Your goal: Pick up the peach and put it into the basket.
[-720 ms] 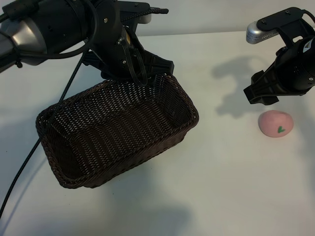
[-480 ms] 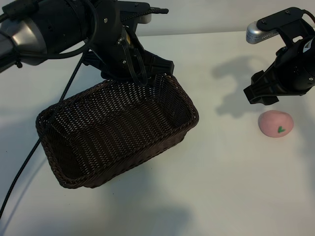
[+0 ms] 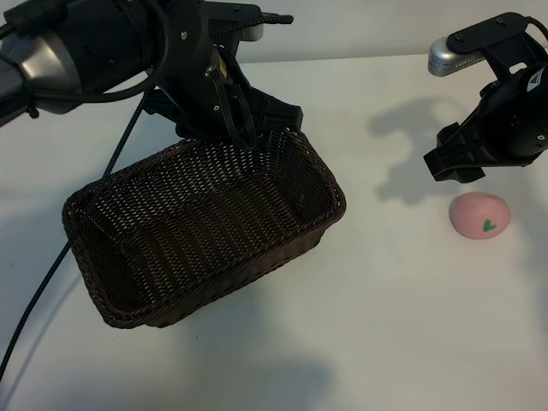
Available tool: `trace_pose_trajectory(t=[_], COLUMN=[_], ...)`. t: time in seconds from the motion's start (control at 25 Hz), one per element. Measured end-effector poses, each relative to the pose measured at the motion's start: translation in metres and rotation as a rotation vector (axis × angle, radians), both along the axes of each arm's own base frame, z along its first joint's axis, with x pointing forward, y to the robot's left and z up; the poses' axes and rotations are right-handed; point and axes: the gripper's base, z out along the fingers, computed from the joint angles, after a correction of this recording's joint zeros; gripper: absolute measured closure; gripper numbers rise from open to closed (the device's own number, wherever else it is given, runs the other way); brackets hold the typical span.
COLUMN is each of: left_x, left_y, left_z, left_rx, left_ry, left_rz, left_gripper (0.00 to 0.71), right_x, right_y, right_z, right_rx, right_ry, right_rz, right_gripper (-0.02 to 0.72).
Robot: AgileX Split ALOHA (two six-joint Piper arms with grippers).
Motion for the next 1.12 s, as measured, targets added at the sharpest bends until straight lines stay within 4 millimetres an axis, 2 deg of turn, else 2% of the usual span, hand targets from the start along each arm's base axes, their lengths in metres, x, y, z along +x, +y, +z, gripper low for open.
trace_pose_trajectory(t=[0.88, 1.12], left_x=[0.0009, -0.0055], left_y=[-0.0007, 0.0061], left_z=[0.0004, -0.0024], left_rx=[-0.008, 0.062], left_ry=[-0.011, 0.068], left_rz=[0.000, 0.030], left_gripper=[0.154, 0.155], right_x=[0.0000, 0.0000], right_y=[0.0000, 0.0002], right_z=[0.0000, 0.0000], right_rx=[0.000, 0.003], right_ry=[0.000, 0.000], right_rz=[0.000, -0.001], right_gripper=[0.107, 0.108])
